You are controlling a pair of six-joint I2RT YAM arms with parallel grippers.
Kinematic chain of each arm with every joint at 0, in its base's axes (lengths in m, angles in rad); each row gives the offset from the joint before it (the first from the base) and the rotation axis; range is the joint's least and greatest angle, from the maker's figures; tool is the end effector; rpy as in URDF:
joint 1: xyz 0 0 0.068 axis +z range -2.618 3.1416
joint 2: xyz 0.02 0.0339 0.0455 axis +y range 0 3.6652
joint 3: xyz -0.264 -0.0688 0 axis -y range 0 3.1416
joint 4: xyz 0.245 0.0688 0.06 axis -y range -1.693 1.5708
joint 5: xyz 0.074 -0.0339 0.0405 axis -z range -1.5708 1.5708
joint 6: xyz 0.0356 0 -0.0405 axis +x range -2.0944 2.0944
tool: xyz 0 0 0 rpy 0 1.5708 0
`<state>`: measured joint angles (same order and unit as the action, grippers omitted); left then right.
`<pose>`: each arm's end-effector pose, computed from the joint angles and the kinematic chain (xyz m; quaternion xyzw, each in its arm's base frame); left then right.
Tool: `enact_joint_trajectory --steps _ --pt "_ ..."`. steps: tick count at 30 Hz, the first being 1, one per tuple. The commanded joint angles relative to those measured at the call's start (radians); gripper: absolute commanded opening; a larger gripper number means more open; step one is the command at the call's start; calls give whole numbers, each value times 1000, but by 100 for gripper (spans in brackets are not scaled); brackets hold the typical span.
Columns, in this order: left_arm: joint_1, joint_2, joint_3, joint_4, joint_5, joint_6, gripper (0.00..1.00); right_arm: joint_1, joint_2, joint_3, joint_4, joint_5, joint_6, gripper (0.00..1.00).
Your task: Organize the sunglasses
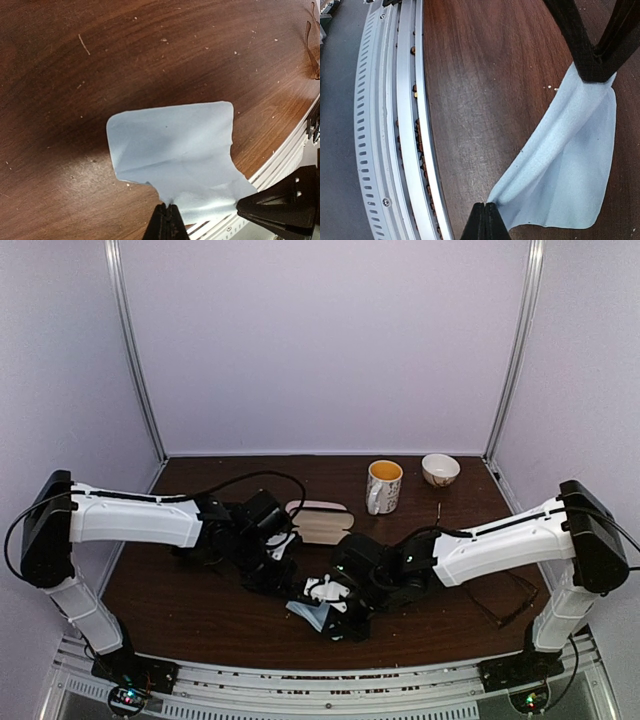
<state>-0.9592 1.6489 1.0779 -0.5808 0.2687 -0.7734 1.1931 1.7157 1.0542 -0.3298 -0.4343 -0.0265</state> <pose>0.1779 -0.2701 0.1958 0.1177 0.9626 -0.2419 0.0336 0.1139 0.3276 0.1826 -0.5864 0.7319 0.3260 0.1191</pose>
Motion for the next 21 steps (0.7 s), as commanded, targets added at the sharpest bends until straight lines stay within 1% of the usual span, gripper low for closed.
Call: enact_joint_trajectory --steps 1,15,21 --pt "11 26 48 -28 -31 -3 0 -15 24 19 -28 11 8 0" --pt "33 74 68 -80 -8 -7 0 -77 79 59 -57 4 7 0" --pt "33 92 89 -97 -1 -5 0 -91 102 73 -69 -66 4 0"
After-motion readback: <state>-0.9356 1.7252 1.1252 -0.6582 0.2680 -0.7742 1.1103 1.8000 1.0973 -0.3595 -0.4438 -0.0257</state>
